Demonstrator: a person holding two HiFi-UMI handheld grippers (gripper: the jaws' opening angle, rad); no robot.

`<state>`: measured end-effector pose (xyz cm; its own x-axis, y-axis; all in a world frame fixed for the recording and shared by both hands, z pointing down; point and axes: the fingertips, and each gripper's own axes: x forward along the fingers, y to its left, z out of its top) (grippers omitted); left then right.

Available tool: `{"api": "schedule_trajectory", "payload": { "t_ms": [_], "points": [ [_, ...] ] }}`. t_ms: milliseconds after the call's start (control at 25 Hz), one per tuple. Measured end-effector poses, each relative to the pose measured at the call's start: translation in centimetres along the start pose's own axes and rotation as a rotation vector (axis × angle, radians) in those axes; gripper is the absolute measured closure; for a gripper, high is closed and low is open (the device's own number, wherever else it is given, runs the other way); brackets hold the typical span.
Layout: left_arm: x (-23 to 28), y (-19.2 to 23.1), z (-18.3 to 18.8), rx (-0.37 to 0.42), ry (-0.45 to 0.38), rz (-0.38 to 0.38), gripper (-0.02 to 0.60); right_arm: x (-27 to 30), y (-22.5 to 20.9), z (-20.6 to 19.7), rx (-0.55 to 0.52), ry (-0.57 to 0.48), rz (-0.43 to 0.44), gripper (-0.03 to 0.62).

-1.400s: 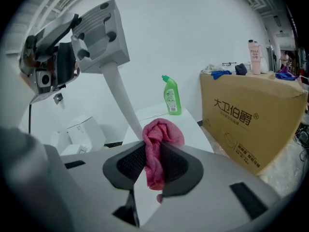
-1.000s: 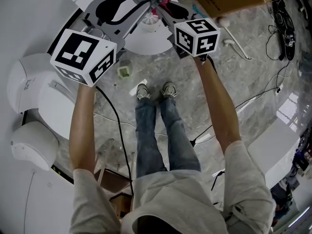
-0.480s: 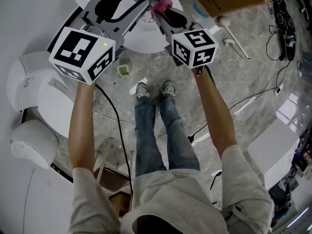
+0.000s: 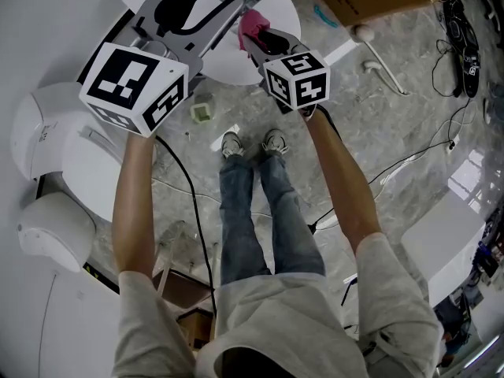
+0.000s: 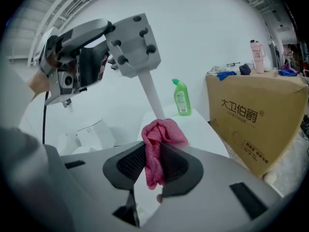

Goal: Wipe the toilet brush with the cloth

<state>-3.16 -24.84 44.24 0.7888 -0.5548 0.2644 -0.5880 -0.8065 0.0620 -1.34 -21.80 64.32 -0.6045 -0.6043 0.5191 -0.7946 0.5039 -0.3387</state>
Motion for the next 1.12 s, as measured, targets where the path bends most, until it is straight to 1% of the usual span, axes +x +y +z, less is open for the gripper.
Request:
{"api": "schedule_trajectory", "payload": {
  "t_ms": [160, 360, 480, 600, 800, 840, 880, 920, 1000, 1120],
  "points": [
    [0.1, -0.2, 0.0, 0.004, 0.003, -0.006, 0.393, 1.3, -0.2, -1.9, 0.017, 0.059, 0.002, 0.496],
    [0.1, 0.0, -0.1, -0.003, 0.002, -0.002, 0.393, 2.0, -1.0, -2.6, 0.06, 0.079, 0.003, 0.496],
    [0.0, 0.0, 0.0, 0.0, 0.002, -0.002, 0.393, 1.5, -1.4, -2.4, 0.061, 0.066, -0.015, 0.496],
    [0.1, -0.3, 0.2, 0.015, -0.003, 0.002, 0.393, 0.2, -1.6, -2.0, 0.069, 0.031, -0.04, 0.496],
    [-0.1, -0.6, 0.1, 0.046, -0.016, 0.042, 0.391, -1.5, -1.6, -1.8, 0.083, -0.003, -0.057, 0.496],
    [-0.1, -0.6, 0.1, 0.054, -0.018, 0.049, 0.382, -1.7, -1.7, -1.9, 0.08, -0.004, -0.061, 0.496],
    [-0.2, -0.7, 0.1, 0.061, -0.019, 0.052, 0.338, -1.9, -1.8, -2.0, 0.078, -0.006, -0.065, 0.496],
    [-0.3, -0.9, 0.1, 0.066, -0.02, 0.051, 0.323, -2.1, -1.9, -2.1, 0.078, -0.007, -0.069, 0.496],
    [-0.6, -1.2, 0.3, 0.07, -0.032, 0.05, 0.304, -2.5, -2.1, -2.2, 0.079, -0.012, -0.074, 0.496],
    [-1.3, -1.2, 1.2, 0.066, -0.063, 0.072, 0.298, -3.2, -2.2, -1.9, 0.071, -0.02, -0.073, 0.496]
  ]
}}
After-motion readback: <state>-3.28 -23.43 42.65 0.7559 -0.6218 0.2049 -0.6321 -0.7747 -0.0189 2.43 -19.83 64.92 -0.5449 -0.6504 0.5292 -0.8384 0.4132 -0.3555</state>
